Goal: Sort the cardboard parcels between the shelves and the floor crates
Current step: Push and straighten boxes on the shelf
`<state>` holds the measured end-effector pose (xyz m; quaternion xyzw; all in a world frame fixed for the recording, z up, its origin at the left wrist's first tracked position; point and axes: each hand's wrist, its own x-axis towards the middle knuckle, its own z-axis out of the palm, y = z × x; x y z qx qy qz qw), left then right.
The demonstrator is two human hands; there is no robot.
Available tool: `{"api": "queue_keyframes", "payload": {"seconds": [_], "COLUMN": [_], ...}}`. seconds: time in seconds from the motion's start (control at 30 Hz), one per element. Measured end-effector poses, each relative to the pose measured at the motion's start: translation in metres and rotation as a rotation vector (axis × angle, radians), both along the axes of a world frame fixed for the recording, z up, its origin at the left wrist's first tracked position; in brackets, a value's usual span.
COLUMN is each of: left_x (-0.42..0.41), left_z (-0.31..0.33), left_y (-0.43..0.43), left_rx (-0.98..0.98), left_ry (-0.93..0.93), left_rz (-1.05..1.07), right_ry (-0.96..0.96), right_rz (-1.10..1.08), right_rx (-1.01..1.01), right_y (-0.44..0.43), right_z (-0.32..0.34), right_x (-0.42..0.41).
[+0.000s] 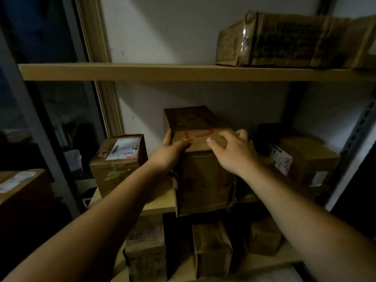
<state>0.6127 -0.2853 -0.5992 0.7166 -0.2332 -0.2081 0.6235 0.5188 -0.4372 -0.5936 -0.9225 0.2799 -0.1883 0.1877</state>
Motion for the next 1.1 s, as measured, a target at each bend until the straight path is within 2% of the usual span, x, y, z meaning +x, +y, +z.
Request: {"api": "queue_keyframes", "payload": {"seconds": [0.23,0.47,0.73,0.8,0.9,1.1], "left_x": [-0.007,-0.012,-0.029,-0.032,-0.042,-0.062], "left_z": [0.006,-0.018,-0.016,-0.014,-0.011,-0.014], "left_y": [-0.008,0.002,0.015,0.016,0.023,0.033], "left_rx": [-0.048,-0.108,-0.125,-0.126,-0.088,-0.167], "left_ry": [0.068,0.007,0.03,0.035,0.017,0.071], "left_rz": [0.013,-0.034,-0.079,-0.074,-0.061,-0.006], "right_ry": [-0.011,-0.194,-0.162,-0.22,-0.348,-0.486], "right_rz": [0.013,0.013,0.016,0.01,-0.039,0.093], "right_rx": [0.166,0.178,0.305,0.352,0.563,0.591], "right_y": [-0.006,0.006,0.016,0.017,0.019,0.022], "right_z": [0.007,-0.016,-0.003,-0.004,-0.011,-0.01], "right_x": [-0.001,-0.017,-0.035,-0.039,-0.052,-0.061]}}
